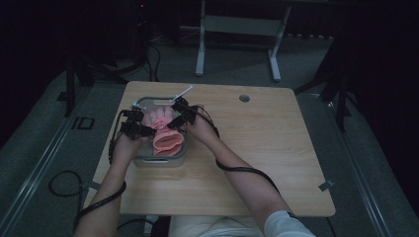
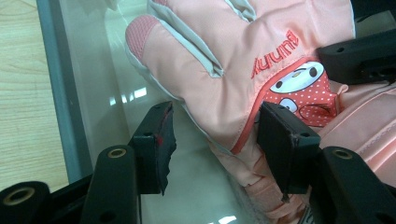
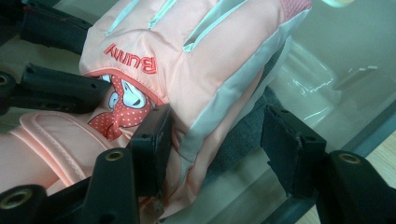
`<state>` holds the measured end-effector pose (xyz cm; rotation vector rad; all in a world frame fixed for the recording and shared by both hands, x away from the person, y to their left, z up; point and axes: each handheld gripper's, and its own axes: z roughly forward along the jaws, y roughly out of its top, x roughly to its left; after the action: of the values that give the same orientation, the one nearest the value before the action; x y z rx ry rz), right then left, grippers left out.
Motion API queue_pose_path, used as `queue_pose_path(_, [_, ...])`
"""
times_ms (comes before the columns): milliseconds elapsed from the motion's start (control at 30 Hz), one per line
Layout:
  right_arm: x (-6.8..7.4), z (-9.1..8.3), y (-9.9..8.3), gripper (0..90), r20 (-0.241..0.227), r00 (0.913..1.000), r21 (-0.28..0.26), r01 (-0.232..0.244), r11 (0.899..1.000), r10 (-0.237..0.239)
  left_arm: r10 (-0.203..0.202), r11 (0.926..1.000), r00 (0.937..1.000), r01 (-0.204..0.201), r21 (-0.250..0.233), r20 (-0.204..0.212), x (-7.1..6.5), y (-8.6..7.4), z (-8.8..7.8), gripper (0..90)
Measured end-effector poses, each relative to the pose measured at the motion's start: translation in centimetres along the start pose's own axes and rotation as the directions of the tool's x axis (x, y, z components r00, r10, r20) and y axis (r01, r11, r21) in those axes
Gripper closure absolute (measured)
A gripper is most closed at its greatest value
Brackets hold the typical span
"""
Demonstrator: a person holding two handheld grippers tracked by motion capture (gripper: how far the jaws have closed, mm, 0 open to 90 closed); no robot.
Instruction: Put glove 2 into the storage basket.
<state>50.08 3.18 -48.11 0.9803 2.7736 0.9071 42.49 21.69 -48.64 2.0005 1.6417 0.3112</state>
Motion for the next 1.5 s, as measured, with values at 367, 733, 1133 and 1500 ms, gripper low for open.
queue_pose_path(367, [0.3, -2.0, 1.2, 40.4, -0.048, 0.9986, -0.073, -0.025, 0.997, 0.022, -0.021, 0.9959, 0.9990, 0.025, -0.087, 0.039, 0.5, 0.6, -1.8, 40.0])
queue_pose_path(733, [0.8, -4.2, 1.9, 36.9, -0.071, 0.9975, -0.137, -0.011, 0.991, 0.001, 0.028, 0.9904, 0.9985, -0.022, -0.137, 0.048, -0.3, 1.2, -3.4, 35.1])
queue_pose_path(1133, [0.7, -6.9, 1.3, 24.5, -0.110, 0.9935, -0.200, 0.009, 0.980, -0.032, 0.104, 0.9625, 0.9939, -0.092, -0.255, 0.036, -3.2, 1.3, -5.8, 0.9])
queue_pose_path(1500, [-0.8, -8.6, -0.7, 15.6, -0.076, 0.9961, -0.234, 0.026, 0.972, -0.045, 0.213, 0.9187, 0.9768, -0.190, -0.346, 0.027, -6.7, 0.6, -7.9, 0.6])
